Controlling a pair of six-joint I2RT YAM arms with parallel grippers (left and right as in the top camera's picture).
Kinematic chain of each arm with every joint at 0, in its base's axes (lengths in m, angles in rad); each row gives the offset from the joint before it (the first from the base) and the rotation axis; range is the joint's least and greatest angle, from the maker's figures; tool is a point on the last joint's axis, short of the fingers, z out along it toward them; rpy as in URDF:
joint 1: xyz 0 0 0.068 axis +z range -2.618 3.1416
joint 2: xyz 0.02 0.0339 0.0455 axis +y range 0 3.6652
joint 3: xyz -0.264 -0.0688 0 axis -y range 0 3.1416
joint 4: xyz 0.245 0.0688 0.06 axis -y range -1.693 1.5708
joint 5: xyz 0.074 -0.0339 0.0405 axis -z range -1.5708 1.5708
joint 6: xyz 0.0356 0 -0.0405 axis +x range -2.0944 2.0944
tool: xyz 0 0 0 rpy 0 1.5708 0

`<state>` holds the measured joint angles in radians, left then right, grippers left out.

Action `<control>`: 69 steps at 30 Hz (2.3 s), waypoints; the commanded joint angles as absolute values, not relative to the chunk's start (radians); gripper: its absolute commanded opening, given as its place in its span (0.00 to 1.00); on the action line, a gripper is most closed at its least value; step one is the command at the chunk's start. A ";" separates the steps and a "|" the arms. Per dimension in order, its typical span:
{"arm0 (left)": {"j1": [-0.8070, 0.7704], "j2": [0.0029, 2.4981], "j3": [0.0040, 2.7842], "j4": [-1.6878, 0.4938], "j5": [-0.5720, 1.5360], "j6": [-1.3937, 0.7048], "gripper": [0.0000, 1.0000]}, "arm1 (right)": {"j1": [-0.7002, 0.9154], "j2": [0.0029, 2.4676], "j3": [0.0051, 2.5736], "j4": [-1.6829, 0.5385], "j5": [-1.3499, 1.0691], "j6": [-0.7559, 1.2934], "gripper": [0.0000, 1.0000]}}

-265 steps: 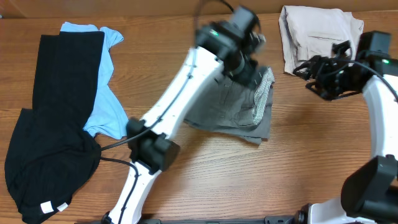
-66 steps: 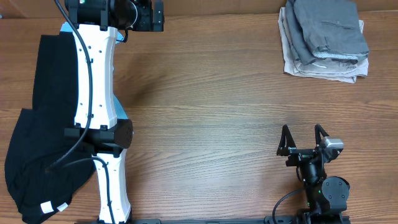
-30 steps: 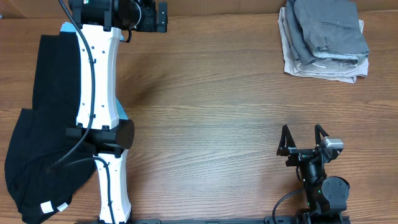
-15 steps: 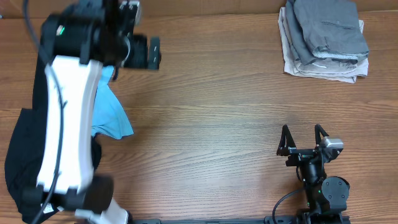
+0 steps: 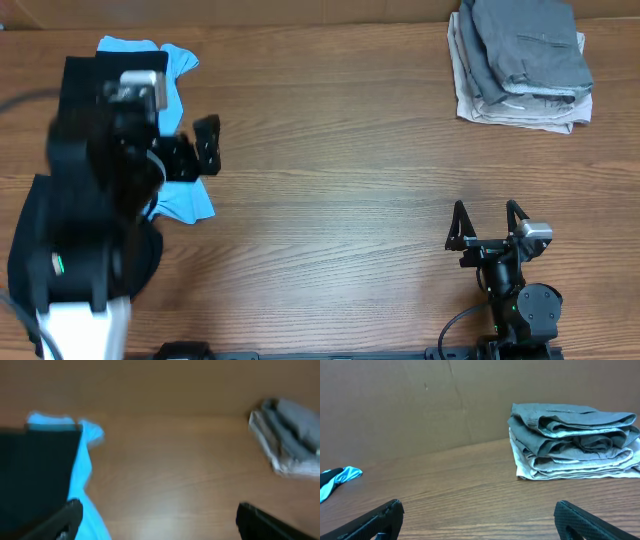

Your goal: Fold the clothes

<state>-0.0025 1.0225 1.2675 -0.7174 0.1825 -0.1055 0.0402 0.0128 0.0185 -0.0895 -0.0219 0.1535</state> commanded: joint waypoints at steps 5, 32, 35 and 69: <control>0.015 0.590 0.620 -0.073 0.121 -0.102 1.00 | 0.046 0.002 0.008 -0.081 -0.016 0.153 1.00; 0.118 0.003 0.006 -0.071 0.105 -0.094 1.00 | 0.046 0.002 0.008 -0.081 -0.016 0.153 1.00; 0.118 0.003 0.006 -0.070 0.104 -0.093 1.00 | 0.046 0.002 0.008 -0.081 -0.016 0.153 1.00; 0.118 0.004 0.006 -0.070 0.102 -0.093 1.00 | 0.046 0.002 0.008 -0.081 -0.016 0.153 1.00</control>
